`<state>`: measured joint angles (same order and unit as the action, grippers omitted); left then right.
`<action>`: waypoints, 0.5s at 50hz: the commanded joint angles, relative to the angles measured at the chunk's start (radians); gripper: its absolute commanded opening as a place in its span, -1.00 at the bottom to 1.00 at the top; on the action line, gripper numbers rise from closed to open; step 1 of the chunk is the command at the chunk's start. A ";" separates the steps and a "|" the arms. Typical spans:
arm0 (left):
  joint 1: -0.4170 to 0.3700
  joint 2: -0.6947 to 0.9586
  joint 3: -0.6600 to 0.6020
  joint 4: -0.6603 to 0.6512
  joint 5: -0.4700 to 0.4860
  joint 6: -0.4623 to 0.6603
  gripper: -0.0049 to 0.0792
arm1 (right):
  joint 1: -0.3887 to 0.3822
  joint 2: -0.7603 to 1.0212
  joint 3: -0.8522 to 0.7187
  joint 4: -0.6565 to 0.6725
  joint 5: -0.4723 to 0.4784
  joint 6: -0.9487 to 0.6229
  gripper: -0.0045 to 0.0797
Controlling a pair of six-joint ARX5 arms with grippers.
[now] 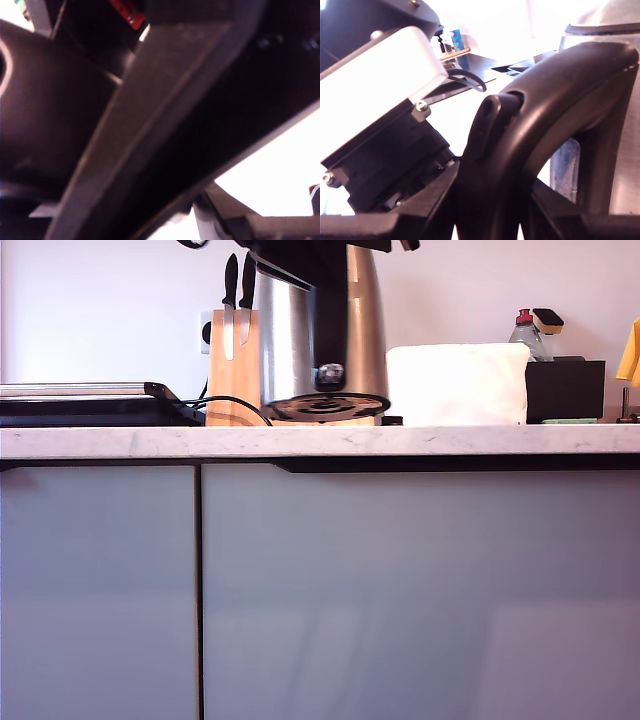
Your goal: Pick up the kettle and place it to the side
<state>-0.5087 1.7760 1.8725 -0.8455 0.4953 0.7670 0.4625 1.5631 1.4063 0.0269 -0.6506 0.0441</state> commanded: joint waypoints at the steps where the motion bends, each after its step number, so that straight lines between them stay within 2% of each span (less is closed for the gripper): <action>1: 0.111 -0.093 0.080 0.048 -0.045 0.001 -0.93 | 0.009 -0.028 0.062 0.072 -0.021 -0.092 -0.92; 8: 0.148 -0.103 0.080 0.000 -0.053 0.001 -0.93 | 0.023 -0.001 0.070 0.111 -0.020 -0.066 -0.92; 25: 0.256 -0.108 0.080 -0.084 -0.051 0.001 -0.93 | 0.062 0.111 0.220 0.070 -0.021 -0.044 -0.92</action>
<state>-0.3706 1.7599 1.8725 -0.9760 0.4965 0.7803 0.5346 1.7466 1.5612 0.0574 -0.6483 0.0963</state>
